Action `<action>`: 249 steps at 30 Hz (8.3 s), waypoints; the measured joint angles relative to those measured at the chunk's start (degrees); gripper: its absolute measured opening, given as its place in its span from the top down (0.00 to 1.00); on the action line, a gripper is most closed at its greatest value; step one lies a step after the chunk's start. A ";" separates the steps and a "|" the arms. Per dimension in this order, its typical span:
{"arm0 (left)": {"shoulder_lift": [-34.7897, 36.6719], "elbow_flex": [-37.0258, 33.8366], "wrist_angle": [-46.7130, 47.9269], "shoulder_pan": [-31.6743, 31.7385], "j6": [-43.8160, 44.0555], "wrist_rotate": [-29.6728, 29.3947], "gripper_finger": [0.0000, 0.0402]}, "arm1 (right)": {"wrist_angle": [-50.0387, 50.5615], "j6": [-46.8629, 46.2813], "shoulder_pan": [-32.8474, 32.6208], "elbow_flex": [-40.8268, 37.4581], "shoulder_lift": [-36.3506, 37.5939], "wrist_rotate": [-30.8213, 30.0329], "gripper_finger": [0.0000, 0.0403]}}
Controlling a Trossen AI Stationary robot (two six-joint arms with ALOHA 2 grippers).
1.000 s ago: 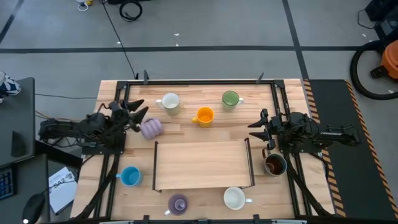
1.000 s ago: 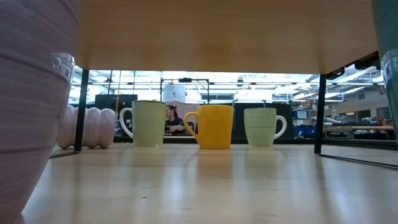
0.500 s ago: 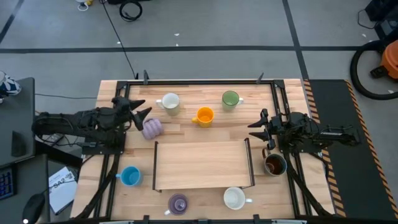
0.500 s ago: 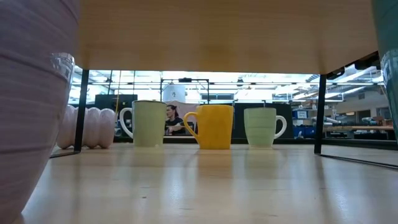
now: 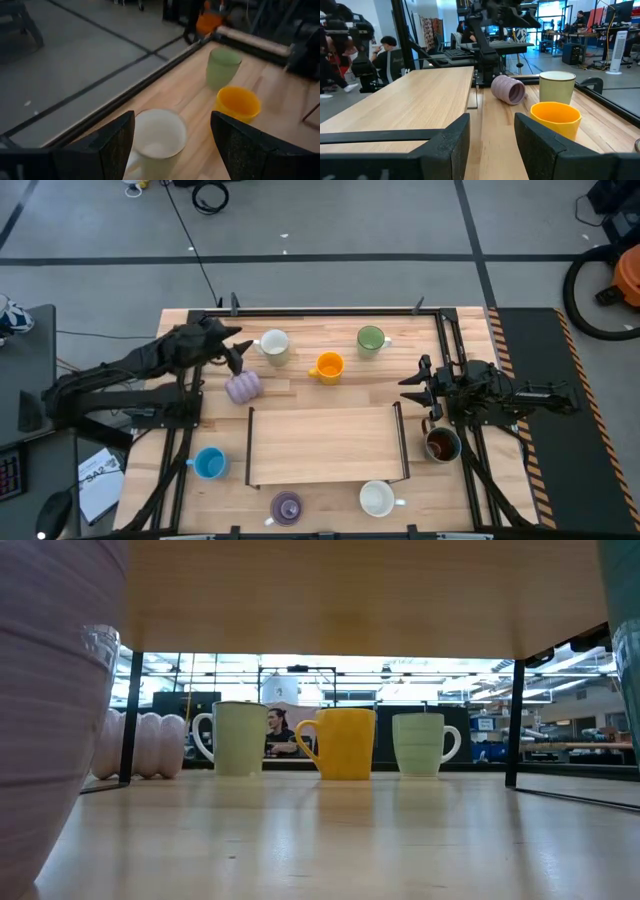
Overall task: Place coffee mugs
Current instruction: Put the white green mug on the shelf, then put the purple mug on the shelf
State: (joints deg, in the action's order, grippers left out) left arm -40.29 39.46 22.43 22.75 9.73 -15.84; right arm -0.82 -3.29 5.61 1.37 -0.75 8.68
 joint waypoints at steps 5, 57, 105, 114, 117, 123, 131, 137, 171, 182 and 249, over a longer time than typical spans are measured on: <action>-5.01 0.00 2.83 10.63 -5.79 11.35 0.33 | 0.00 0.00 0.00 0.00 0.00 0.01 0.60; -34.82 0.00 -3.82 21.98 -36.54 19.15 0.59 | 0.02 0.00 0.00 0.00 0.02 -0.01 0.60; -30.04 -0.06 -14.73 11.88 -30.94 19.15 0.85 | 0.02 0.01 0.00 0.00 0.00 0.00 0.60; -28.70 7.26 -11.12 6.74 -31.12 19.43 0.85 | 0.02 0.01 0.00 0.01 0.02 0.00 0.60; -28.66 12.63 -7.21 4.63 -31.15 21.77 0.85 | 0.02 0.02 0.00 0.00 0.01 0.01 0.60; -28.64 21.93 0.80 -0.41 -31.27 25.67 0.85 | 0.03 0.02 0.00 0.00 0.00 0.00 0.60; -28.64 26.19 4.62 -8.96 -30.27 28.17 0.85 | 0.03 0.02 0.00 0.01 0.00 0.00 0.60; -28.64 26.17 7.59 -15.30 -29.58 28.09 0.85 | 0.02 0.00 0.00 0.00 0.02 -0.01 0.60; -29.18 22.02 6.80 -26.24 -27.43 16.61 0.80 | -0.02 0.00 0.00 0.02 0.00 -0.01 0.60; -29.18 22.01 6.93 -26.24 -27.43 16.59 0.79 | -0.02 0.00 0.00 0.00 0.00 -0.01 0.60; -14.33 22.12 13.55 -20.65 -20.79 5.96 0.57 | -2.50 0.02 0.04 0.00 0.01 -1.02 0.60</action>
State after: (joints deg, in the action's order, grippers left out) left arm -54.62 61.58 35.99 2.10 -11.06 -9.88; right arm -3.32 -3.27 5.65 1.37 -0.74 7.66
